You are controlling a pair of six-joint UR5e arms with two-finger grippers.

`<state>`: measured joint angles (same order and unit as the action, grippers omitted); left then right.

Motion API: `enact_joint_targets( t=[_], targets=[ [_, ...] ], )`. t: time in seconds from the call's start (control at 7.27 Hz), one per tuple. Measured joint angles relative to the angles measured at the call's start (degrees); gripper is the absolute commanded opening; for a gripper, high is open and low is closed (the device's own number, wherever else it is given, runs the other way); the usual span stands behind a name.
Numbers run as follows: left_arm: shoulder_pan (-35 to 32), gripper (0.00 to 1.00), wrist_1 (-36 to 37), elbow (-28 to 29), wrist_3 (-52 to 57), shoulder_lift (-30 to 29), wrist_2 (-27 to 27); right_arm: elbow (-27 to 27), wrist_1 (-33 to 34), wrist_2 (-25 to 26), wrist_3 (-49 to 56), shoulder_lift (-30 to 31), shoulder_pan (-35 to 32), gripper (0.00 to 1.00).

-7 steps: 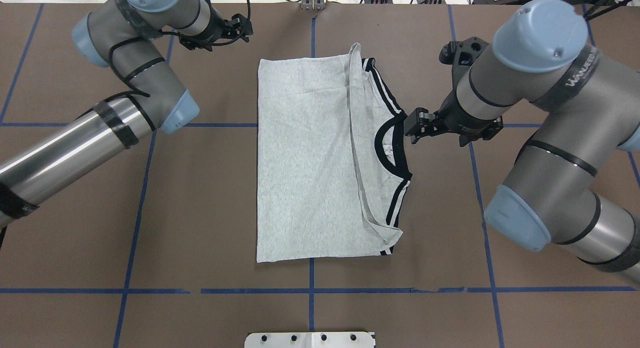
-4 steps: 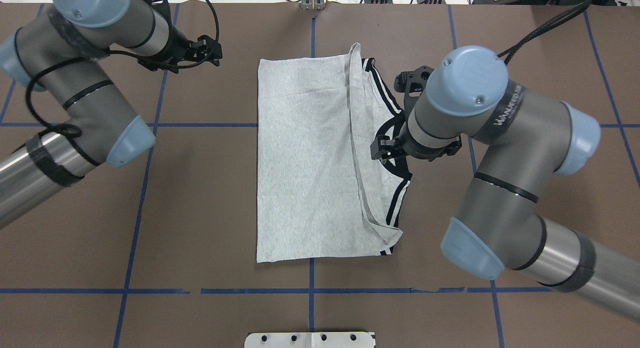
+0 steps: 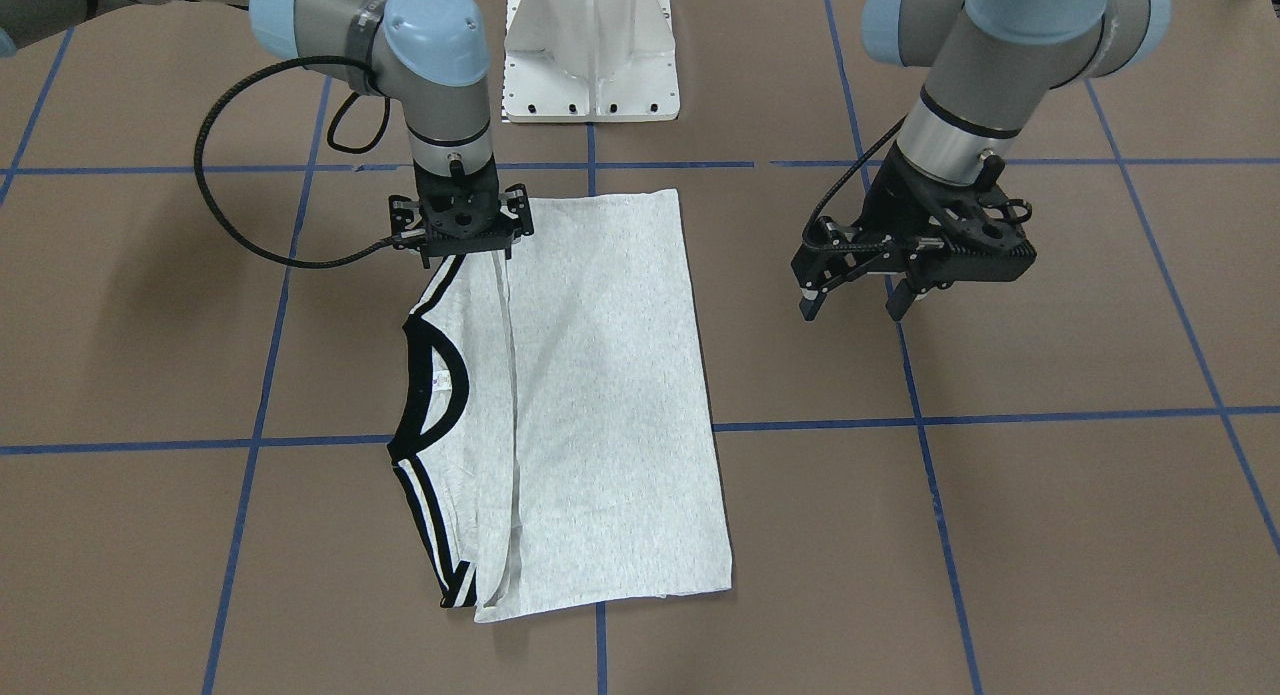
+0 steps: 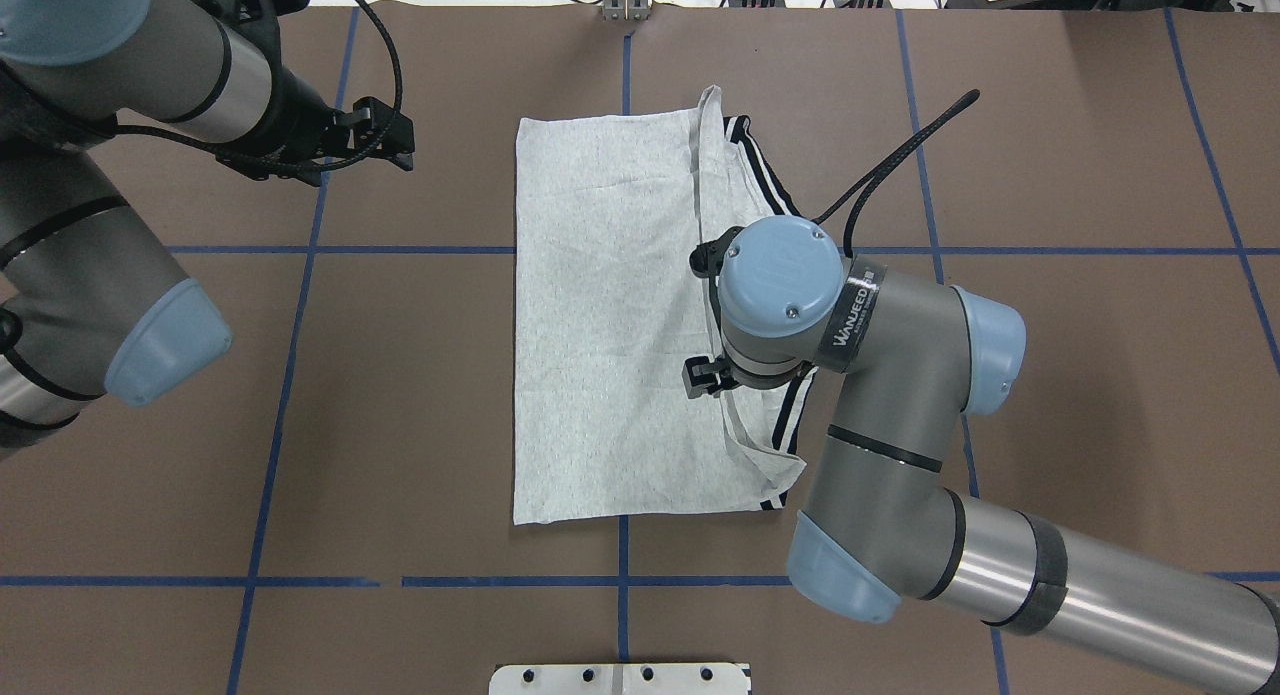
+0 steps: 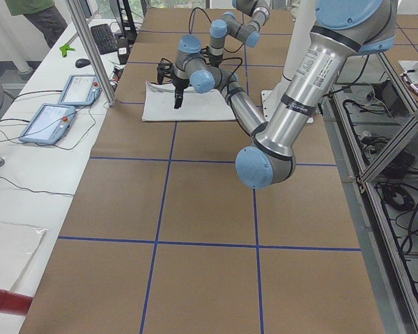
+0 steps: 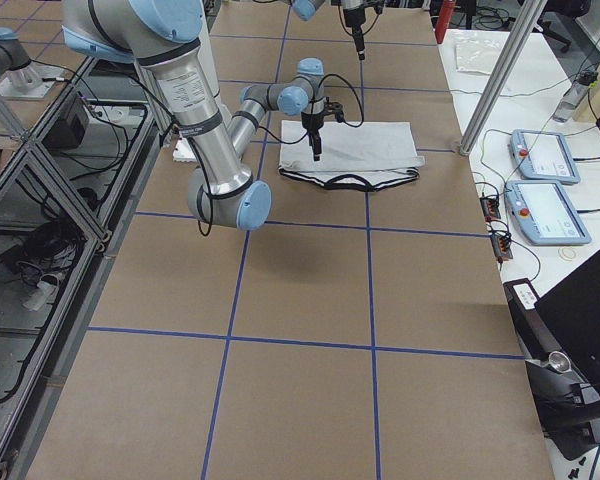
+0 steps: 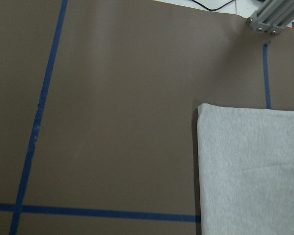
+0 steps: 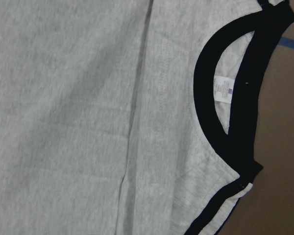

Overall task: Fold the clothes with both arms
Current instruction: 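Lower the right gripper onto the striped sleeve side while the left arm withdraws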

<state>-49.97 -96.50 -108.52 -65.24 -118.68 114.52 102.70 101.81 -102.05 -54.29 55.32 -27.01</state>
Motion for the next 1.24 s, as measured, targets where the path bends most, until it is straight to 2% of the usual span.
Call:
enact_joint_targets(
  t=[1.24],
  targets=[
    [1.5, 1.00, 0.0, 0.5, -0.1, 0.2, 0.1, -4.5, -0.1, 0.3, 2.1, 0.5, 3.0, 1.00]
  ],
)
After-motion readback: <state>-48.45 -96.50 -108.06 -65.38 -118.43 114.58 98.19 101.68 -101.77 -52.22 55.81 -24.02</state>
